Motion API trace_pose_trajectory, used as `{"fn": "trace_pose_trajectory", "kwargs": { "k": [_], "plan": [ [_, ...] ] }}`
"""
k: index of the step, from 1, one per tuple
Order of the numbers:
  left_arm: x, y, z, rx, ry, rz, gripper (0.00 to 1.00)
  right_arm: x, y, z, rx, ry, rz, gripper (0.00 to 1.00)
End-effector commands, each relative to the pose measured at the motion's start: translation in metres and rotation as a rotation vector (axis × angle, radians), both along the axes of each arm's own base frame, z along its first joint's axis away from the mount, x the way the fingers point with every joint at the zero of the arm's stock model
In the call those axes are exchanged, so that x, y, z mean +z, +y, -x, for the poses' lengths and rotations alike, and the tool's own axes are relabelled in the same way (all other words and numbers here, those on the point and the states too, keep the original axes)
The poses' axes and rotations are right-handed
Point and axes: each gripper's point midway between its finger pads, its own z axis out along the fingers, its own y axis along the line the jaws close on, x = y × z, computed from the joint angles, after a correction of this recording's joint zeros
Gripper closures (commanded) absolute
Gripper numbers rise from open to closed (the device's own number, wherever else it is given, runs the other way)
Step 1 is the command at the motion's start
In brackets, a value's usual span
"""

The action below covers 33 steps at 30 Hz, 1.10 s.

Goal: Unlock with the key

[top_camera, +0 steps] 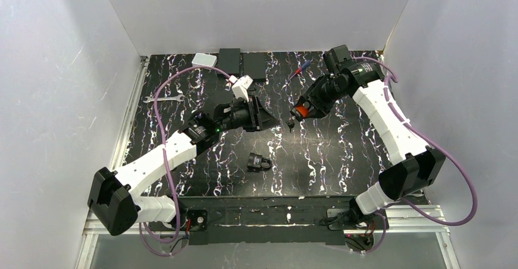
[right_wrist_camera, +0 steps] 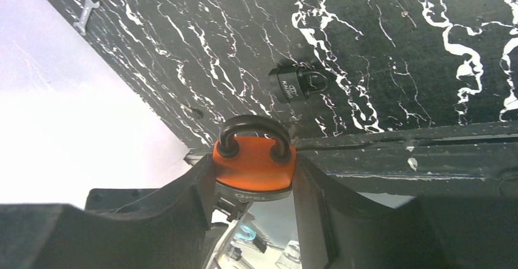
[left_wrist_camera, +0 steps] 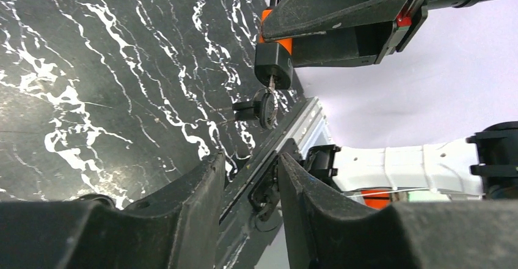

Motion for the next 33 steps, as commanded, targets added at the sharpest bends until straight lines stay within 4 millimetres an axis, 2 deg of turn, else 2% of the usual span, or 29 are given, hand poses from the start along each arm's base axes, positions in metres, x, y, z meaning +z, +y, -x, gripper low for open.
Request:
{"fn": "trace_pose_trajectory", "kwargs": {
  "k": [1, 7, 11, 17, 22, 25, 33],
  "plan": [
    [0.022, -0.006, 0.007, -0.013, 0.006, 0.104, 0.63, 0.029, 0.008, -0.005, -0.016, -0.087, -0.094, 0.99],
    [0.022, -0.016, 0.005, -0.039, 0.025, 0.126, 0.63, 0.036, 0.009, -0.006, -0.027, -0.102, -0.116, 0.99],
    [0.024, -0.021, 0.001, -0.036, 0.025, 0.147, 0.69, 0.037, 0.010, -0.005, -0.030, -0.100, -0.125, 0.99],
    [0.022, -0.032, -0.003, -0.055, 0.033, 0.150, 0.71, 0.039, 0.010, -0.004, -0.033, -0.103, -0.133, 0.99],
    [0.022, -0.037, -0.009, -0.047, 0.032, 0.158, 0.83, 0.038, 0.010, -0.001, -0.031, -0.097, -0.137, 0.99],
    [0.024, -0.041, -0.015, -0.038, 0.027, 0.167, 0.99, 0.037, 0.011, 0.000, -0.029, -0.093, -0.143, 0.99],
    [0.030, -0.053, -0.029, -0.002, 0.062, 0.219, 1.00, 0.033, 0.013, 0.000, -0.025, -0.088, -0.157, 0.99]
  ]
}}
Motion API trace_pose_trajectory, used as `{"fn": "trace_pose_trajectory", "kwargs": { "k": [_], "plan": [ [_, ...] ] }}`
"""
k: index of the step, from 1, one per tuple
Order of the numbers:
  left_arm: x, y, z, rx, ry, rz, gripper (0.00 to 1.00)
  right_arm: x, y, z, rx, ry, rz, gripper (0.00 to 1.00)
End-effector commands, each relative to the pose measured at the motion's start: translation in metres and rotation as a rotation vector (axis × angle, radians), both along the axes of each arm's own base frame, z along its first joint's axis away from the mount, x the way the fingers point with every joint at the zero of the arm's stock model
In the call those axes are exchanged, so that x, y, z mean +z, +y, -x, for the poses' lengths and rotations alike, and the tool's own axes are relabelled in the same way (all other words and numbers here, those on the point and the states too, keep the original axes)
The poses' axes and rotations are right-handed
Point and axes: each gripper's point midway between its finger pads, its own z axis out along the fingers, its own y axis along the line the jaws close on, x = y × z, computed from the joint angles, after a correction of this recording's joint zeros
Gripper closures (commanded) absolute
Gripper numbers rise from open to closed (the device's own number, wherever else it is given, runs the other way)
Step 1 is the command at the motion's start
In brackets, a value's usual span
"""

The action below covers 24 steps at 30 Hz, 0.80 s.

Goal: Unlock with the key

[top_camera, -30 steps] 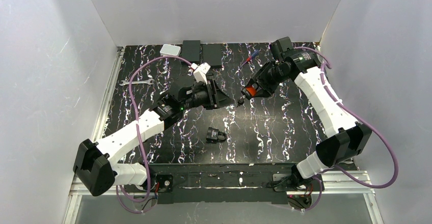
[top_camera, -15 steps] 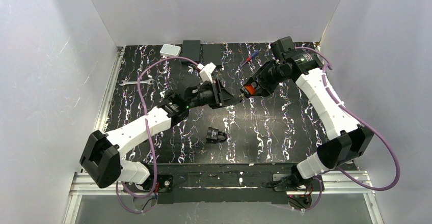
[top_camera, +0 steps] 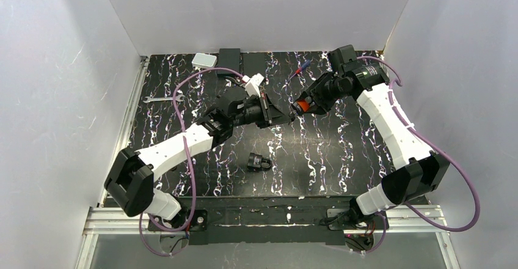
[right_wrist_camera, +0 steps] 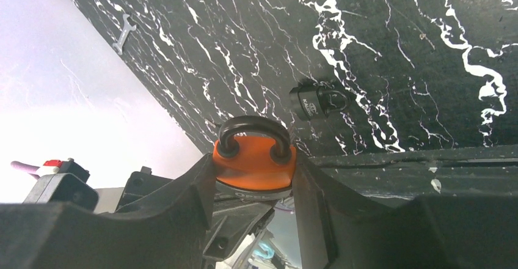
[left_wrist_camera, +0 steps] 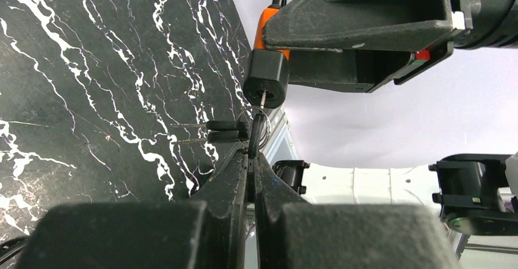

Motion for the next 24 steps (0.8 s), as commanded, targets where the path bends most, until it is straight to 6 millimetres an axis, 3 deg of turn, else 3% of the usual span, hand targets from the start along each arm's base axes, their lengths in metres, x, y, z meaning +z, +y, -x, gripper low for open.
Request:
{"fn": "trace_pose_trajectory", "kwargs": {
  "k": [1, 19, 24],
  "plan": [
    [0.036, -0.013, -0.016, 0.035, -0.047, 0.101, 1.00, 0.022, 0.015, 0.014, 0.046, -0.026, -0.107, 0.99],
    [0.046, -0.035, -0.057, 0.081, 0.188, 0.415, 1.00, 0.035, 0.049, 0.022, 0.211, -0.104, -0.269, 0.99],
    [0.049, -0.031, -0.066, 0.069, 0.166, 0.416, 1.00, 0.034, 0.047, 0.026, 0.234, -0.100, -0.240, 0.99]
  ]
}}
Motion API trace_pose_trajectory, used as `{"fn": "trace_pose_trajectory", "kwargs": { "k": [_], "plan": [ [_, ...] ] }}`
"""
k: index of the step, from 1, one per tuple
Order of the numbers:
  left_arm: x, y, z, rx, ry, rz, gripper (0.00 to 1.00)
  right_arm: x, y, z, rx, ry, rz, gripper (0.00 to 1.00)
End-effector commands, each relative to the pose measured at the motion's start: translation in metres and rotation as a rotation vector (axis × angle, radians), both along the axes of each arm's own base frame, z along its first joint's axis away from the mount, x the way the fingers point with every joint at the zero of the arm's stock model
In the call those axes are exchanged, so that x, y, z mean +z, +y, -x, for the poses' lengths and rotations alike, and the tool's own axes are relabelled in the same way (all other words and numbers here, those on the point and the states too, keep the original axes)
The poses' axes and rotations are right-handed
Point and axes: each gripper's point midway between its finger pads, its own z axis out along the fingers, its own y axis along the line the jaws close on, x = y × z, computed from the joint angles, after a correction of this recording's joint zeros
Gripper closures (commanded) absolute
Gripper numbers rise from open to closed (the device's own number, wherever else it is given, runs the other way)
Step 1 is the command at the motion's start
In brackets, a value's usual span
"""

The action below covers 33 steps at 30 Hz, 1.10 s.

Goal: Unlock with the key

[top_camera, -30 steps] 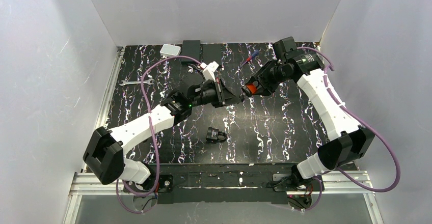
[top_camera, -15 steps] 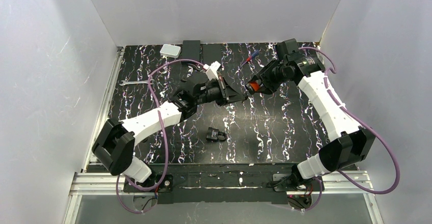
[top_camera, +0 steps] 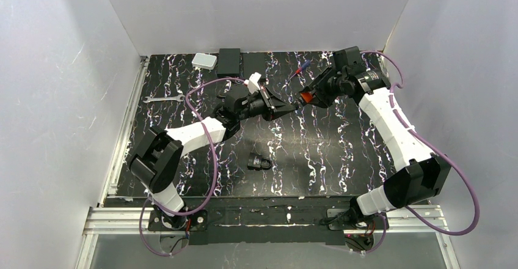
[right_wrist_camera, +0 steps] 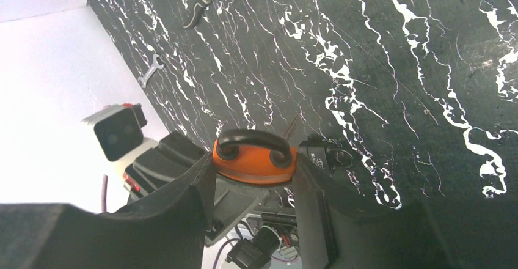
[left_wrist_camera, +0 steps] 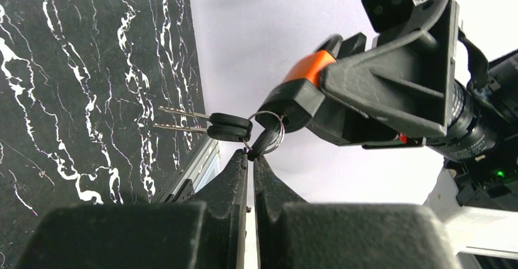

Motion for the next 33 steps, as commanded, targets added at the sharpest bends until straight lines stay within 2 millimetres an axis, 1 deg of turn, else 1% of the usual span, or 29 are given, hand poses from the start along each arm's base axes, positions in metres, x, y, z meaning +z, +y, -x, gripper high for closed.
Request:
{"fn": "trace_pose_trajectory", "kwargs": {
  "k": [1, 3, 5, 6, 7, 9, 10, 11, 13, 15, 17, 21, 24, 25, 26, 29, 33],
  "plan": [
    [0.067, -0.006, -0.013, 0.020, -0.144, 0.161, 1.00, 0.037, 0.058, 0.066, 0.289, 0.087, -0.228, 0.99],
    [0.067, -0.006, -0.010, 0.001, -0.162, 0.155, 1.00, 0.035, 0.056, 0.065, 0.278, 0.090, -0.217, 0.99],
    [0.066, -0.005, -0.004, -0.029, -0.194, 0.136, 1.00, 0.033, 0.052, 0.064, 0.262, 0.098, -0.185, 0.99],
    [0.063, -0.004, 0.001, -0.043, -0.204, 0.120, 0.97, 0.032, 0.050, 0.062, 0.257, 0.100, -0.168, 0.99],
    [0.062, 0.000, 0.005, -0.050, -0.213, 0.104, 0.90, 0.034, 0.048, 0.061, 0.252, 0.096, -0.153, 0.99],
    [0.055, 0.008, 0.014, -0.057, -0.231, 0.070, 0.71, 0.034, 0.044, 0.058, 0.243, 0.093, -0.125, 0.99],
    [0.051, 0.013, 0.017, -0.057, -0.232, 0.056, 0.64, 0.034, 0.042, 0.056, 0.235, 0.091, -0.116, 0.99],
    [0.048, 0.018, 0.021, -0.056, -0.236, 0.044, 0.58, 0.035, 0.041, 0.055, 0.229, 0.089, -0.109, 0.99],
    [0.042, 0.029, 0.028, -0.054, -0.242, 0.024, 0.53, 0.034, 0.039, 0.054, 0.219, 0.091, -0.104, 0.99],
    [0.039, 0.037, 0.034, -0.057, -0.250, 0.006, 0.53, 0.032, 0.036, 0.054, 0.211, 0.098, -0.101, 0.99],
    [0.039, 0.043, 0.042, -0.072, -0.273, -0.011, 0.53, 0.028, 0.035, 0.053, 0.204, 0.108, -0.096, 0.99],
    [0.046, 0.052, 0.055, -0.112, -0.349, -0.056, 0.54, 0.025, 0.034, 0.052, 0.194, 0.124, -0.095, 0.99],
    [0.055, 0.062, 0.065, -0.143, -0.426, -0.096, 0.54, 0.028, 0.036, 0.050, 0.196, 0.121, -0.100, 0.99],
    [0.055, 0.066, 0.068, -0.155, -0.445, -0.119, 0.54, 0.029, 0.036, 0.049, 0.197, 0.118, -0.102, 0.99],
    [0.051, 0.070, 0.070, -0.170, -0.464, -0.159, 0.53, 0.031, 0.036, 0.049, 0.198, 0.115, -0.105, 0.99],
    [0.045, 0.079, 0.073, -0.191, -0.526, -0.247, 0.50, 0.033, 0.038, 0.049, 0.206, 0.114, -0.116, 0.99],
    [0.044, 0.082, 0.069, -0.185, -0.581, -0.291, 0.47, 0.032, 0.041, 0.053, 0.221, 0.126, -0.137, 0.99]
  ]
}}
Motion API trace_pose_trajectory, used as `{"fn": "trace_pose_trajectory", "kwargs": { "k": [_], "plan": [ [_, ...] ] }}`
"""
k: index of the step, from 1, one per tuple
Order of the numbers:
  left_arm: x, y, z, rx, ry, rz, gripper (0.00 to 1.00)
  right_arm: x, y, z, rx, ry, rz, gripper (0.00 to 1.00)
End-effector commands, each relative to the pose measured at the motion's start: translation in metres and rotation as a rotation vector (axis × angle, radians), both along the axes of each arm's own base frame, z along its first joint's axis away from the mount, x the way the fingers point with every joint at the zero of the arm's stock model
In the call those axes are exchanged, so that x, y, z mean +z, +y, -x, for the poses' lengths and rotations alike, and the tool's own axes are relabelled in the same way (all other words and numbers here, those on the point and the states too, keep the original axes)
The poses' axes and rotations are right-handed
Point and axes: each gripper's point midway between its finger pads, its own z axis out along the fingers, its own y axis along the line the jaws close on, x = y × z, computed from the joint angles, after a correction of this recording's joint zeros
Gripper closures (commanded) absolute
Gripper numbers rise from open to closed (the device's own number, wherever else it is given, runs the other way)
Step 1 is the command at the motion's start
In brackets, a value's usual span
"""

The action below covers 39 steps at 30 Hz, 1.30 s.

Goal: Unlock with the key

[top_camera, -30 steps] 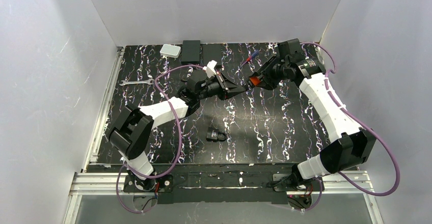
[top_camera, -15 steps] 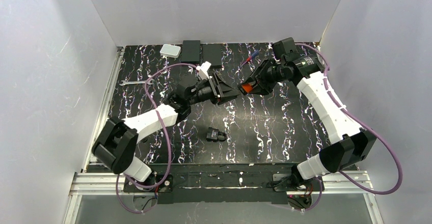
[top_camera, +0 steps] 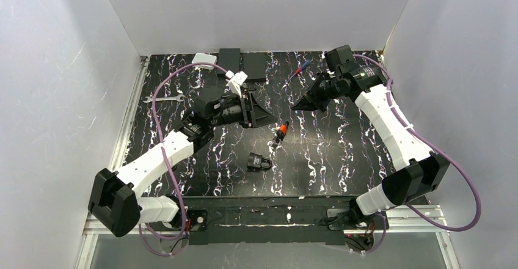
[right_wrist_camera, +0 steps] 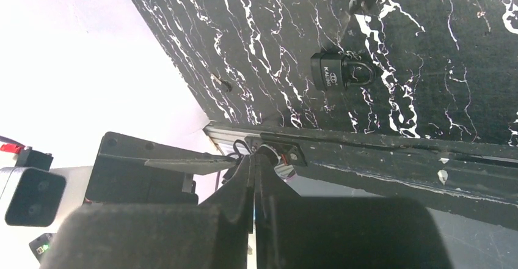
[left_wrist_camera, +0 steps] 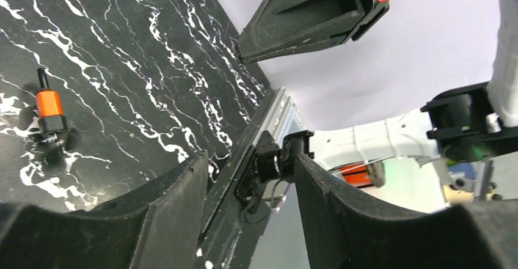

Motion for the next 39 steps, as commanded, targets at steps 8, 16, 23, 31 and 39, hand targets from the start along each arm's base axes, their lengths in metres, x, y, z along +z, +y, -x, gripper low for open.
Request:
{"fn": "trace_pose_trajectory", "kwargs": {
  "k": [8, 16, 23, 31, 39],
  "plan": [
    [-0.039, 0.028, -0.006, 0.046, -0.056, -0.275, 0.46, -0.038, -0.018, 0.011, 0.047, 0.078, 0.137, 0.96],
    [-0.080, 0.079, -0.030, 0.194, -0.127, -0.653, 0.43, -0.072, -0.040, -0.007, -0.005, 0.092, 0.319, 0.05],
    [-0.080, 0.111, -0.024, 0.274, -0.151, -0.743, 0.38, -0.103, -0.031, -0.026, -0.047, 0.155, 0.517, 0.02],
    [-0.084, 0.149, 0.019, 0.327, -0.127, -0.750, 0.37, -0.142, 0.007, -0.051, 0.016, 0.156, 0.647, 0.02],
    [-0.085, 0.182, 0.055, 0.400, -0.094, -0.734, 0.37, -0.185, 0.030, -0.070, 0.092, 0.157, 0.676, 0.02]
  ]
}}
